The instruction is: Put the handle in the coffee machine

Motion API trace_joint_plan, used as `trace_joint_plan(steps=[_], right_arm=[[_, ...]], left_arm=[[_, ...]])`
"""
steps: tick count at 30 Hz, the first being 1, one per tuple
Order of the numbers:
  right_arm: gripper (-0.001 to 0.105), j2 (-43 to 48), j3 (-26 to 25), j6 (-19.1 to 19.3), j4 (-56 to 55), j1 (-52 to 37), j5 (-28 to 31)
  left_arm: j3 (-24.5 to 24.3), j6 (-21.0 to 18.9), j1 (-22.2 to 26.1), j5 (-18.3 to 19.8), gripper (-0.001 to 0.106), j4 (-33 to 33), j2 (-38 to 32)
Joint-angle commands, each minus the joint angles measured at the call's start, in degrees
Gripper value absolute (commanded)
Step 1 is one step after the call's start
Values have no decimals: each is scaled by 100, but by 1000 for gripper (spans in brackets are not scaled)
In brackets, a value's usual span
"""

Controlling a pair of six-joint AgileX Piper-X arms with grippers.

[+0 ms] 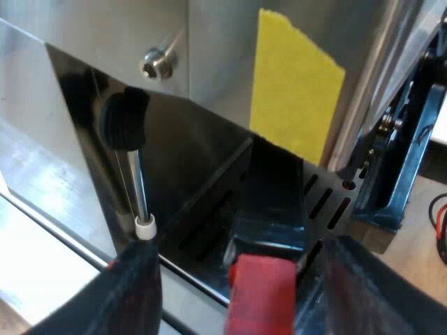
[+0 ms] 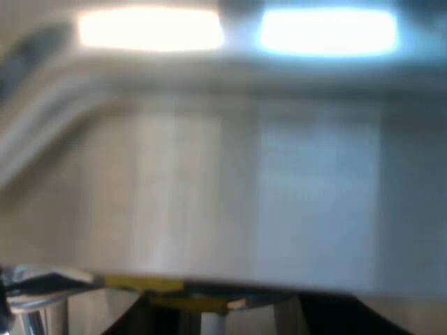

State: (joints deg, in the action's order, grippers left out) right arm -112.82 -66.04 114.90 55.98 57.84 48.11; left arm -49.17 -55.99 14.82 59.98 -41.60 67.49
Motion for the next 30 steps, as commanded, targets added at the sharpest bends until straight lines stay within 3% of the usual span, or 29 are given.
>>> trace_joint_plan(steps=[1,5,7,10,15,20,23,25,30], right_arm=[[27,365,-334,147,1192,-38,-176],[27,365,-334,147,1192,-33,-176],[27,365,-334,147,1192,-33,-176],[27,365,-334,147,1192,-33,-176],[27,365,-334,147,1192,-33,-176],[27,365,-334,147,1192,-33,-176],[27,365,-334,147,1192,-33,-176],[27,365,-334,147,1192,-33,-176],[27,365,-334,147,1192,-33,-176]], left_arm=[[-596,254,43,352,50,-477,-76],[-767,254,43,-50,27,-480,-76],[-814,254,43,-605,-1,-418,-76],[-811,254,38,-1011,1,-351,-76],[-811,270,-77,-1357,1,-339,-76],[-811,404,-520,-2072,1,-303,-76],[-811,404,-879,-2828,1,-163,4],[-811,404,-1018,-3128,1,-146,87],[-811,395,-1178,-3344,1,-230,324]])
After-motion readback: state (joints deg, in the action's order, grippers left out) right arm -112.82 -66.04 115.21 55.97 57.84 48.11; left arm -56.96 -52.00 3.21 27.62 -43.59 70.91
